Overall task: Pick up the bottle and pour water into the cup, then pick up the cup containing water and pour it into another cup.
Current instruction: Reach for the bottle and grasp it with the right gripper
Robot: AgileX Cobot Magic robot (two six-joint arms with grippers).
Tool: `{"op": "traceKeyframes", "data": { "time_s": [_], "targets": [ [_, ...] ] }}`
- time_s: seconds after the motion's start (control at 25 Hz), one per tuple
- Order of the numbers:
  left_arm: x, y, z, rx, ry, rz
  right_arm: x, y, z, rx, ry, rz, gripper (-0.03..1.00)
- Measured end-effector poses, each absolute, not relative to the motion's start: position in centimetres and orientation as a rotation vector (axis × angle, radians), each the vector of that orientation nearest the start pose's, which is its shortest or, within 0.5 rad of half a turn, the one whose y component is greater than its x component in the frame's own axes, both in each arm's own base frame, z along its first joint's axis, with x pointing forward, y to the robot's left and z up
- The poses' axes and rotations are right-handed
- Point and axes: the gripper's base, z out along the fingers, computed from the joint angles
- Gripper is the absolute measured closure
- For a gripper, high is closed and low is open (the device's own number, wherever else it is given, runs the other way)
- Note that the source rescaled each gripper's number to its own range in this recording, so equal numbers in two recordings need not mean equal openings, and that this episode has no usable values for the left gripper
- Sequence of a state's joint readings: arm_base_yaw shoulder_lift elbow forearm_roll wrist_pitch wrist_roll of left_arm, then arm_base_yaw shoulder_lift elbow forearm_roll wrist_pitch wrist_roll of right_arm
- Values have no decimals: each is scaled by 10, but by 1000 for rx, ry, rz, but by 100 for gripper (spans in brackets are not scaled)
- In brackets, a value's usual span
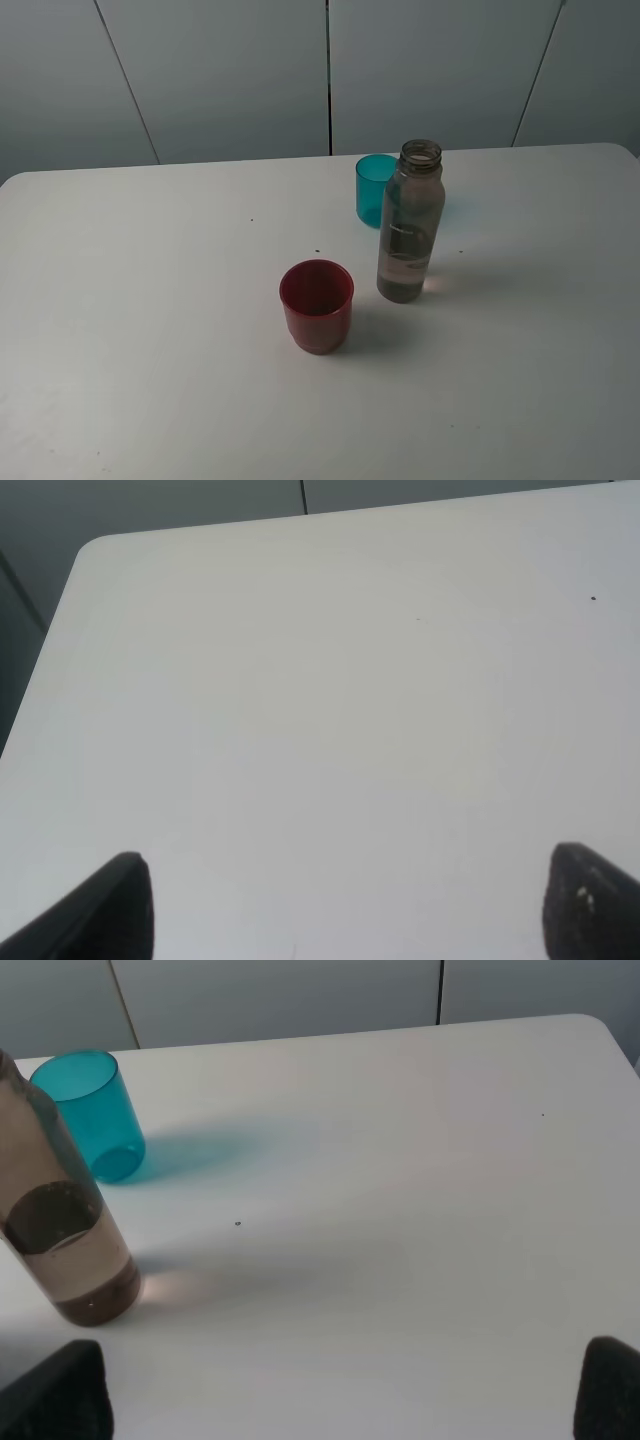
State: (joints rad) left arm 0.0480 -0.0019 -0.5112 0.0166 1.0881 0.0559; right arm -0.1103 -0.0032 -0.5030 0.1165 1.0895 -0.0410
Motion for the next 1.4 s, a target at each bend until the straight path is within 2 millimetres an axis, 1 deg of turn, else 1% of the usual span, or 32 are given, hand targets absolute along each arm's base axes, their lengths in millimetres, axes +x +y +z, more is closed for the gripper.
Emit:
{"op": "traceKeyframes", "data": {
  "time_s": [1.4],
  "targets": [
    [-8, 1, 278, 7, 2060, 84, -6, 10, 276, 64, 2061, 46, -3]
  ]
}}
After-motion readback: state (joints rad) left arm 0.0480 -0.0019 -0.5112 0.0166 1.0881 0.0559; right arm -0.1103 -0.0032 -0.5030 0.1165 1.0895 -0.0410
